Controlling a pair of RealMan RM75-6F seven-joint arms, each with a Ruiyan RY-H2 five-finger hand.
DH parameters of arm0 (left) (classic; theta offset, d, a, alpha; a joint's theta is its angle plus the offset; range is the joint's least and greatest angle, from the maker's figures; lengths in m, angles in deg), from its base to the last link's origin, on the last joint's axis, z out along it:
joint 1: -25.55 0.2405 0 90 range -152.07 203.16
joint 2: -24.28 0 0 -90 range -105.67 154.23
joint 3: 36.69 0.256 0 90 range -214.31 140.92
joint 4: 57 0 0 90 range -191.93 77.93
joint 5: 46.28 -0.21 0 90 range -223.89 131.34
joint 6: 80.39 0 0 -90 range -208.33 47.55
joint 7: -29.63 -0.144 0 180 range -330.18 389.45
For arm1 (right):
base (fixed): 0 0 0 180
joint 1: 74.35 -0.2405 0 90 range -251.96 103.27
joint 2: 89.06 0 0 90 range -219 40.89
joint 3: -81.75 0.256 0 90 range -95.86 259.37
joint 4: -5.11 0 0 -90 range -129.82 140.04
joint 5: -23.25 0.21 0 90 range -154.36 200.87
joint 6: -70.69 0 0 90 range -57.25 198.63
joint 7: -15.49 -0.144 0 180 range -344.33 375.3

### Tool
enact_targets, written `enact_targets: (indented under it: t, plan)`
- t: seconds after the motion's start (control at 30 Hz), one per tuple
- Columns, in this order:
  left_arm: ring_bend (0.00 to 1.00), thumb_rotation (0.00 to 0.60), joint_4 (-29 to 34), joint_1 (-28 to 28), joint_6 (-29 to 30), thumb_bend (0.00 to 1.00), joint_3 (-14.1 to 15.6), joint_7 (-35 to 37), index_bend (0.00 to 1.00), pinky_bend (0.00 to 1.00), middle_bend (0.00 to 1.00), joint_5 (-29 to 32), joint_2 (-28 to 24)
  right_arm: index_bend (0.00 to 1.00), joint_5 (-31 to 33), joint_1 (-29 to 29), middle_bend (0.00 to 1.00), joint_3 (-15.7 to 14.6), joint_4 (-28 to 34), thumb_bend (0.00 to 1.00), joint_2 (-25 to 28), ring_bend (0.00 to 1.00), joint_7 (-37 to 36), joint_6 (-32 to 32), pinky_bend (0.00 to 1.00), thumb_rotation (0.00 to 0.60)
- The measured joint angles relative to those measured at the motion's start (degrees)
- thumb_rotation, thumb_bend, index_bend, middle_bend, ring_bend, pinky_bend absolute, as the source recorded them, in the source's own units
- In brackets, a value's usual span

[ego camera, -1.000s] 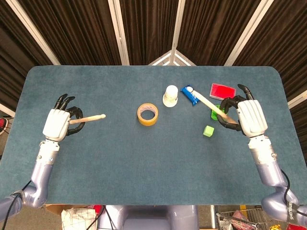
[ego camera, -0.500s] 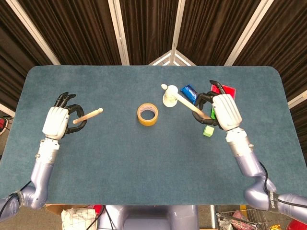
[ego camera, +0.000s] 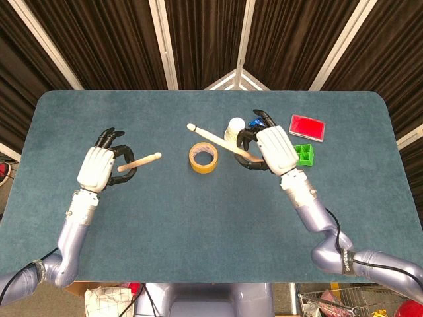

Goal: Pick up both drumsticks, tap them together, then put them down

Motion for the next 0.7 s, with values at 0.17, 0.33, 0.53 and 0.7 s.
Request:
enact_targets:
  t: [0.17, 0.33, 0.53, 0.7]
  plan:
    - [0.17, 0.6, 2.11, -1.15, -1.25, 0.43, -0.37, -3.18, 0.67, 0.11, 0.6, 0.93, 1.94, 0.76, 1.56, -1.27, 0.66, 0.28, 2.24, 0.46, -0.82, 0.51, 3.83, 0.78, 0.11, 0.6]
    - [0.17, 0.6, 4.71, -2.22, -2.36, 0.43, -0.97, -6.5, 0.67, 0.11, 0.6, 2.58, 3.72, 0.76, 4.19, -2.8, 0.66, 0.8, 5.14, 0.46, -1.02, 0.5, 9.0, 1.99, 0.11, 0.6]
    - [0.17, 0.6, 6.83, -3.27, -3.06, 0.43, -1.87, -9.46, 0.67, 0.11, 0.6, 4.16, 5.17, 0.76, 8.68, -3.76, 0.66, 1.81, 6.6, 0.46, -0.92, 0.51, 11.35, 2.92, 0.11, 0.6]
    - [0.17, 0.6, 7.88, -4.15, -3.26, 0.43, -3.13, -10.92, 0.67, 0.11, 0.6, 5.26, 5.98, 0.76, 10.2, -3.71, 0.67, 2.23, 6.83, 0.46, -0.52, 0.5, 10.95, 2.96, 0.11, 0.6]
